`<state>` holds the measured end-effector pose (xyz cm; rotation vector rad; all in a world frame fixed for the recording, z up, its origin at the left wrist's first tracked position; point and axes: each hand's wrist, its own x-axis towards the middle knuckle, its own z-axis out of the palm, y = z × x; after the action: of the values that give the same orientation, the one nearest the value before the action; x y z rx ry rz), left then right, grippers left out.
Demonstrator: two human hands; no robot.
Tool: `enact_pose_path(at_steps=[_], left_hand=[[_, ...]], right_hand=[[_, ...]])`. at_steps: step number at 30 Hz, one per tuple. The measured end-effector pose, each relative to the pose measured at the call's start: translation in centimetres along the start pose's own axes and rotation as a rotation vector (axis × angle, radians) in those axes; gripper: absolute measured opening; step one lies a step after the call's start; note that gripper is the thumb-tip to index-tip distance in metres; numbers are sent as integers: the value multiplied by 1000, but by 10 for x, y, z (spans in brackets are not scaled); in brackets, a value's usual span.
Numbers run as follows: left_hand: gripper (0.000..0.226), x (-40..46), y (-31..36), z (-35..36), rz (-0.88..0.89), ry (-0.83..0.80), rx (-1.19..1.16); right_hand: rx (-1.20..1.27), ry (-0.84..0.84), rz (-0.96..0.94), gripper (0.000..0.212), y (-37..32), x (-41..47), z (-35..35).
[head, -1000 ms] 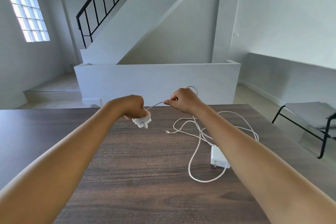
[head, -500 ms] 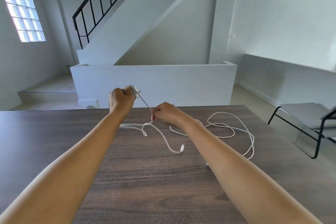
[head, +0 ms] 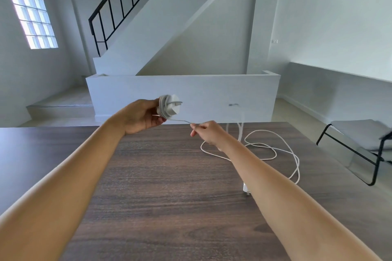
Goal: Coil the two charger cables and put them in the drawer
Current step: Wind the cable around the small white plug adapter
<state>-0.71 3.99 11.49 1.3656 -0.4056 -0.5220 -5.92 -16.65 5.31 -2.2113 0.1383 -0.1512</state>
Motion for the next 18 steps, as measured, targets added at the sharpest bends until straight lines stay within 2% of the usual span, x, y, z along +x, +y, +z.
enact_pose_path(at_steps=[2,4,8,11,15,18], left_hand=[[48,-5,4,-2,-60,-141,194],[55,-7,6,-2,-116,-198,407],[40,-1,6,3,-79,-111,994],[47,10,-2,-2,1,13,1298],[50,24,-17,-11,145,335,1364],[48,29,-29,-13,241,628,1162]], right_hand=[[-41,77,-34,41,-7,5,-7],[-114,135,-81,39,-16,9,-13],[-142,161,-190,36,-29,11,-21],[-125,173,-250,37,-40,6,-17],[-65,109,-185,31,-46,-3,-12],[-30,7,-158,29,-42,-5,-3]])
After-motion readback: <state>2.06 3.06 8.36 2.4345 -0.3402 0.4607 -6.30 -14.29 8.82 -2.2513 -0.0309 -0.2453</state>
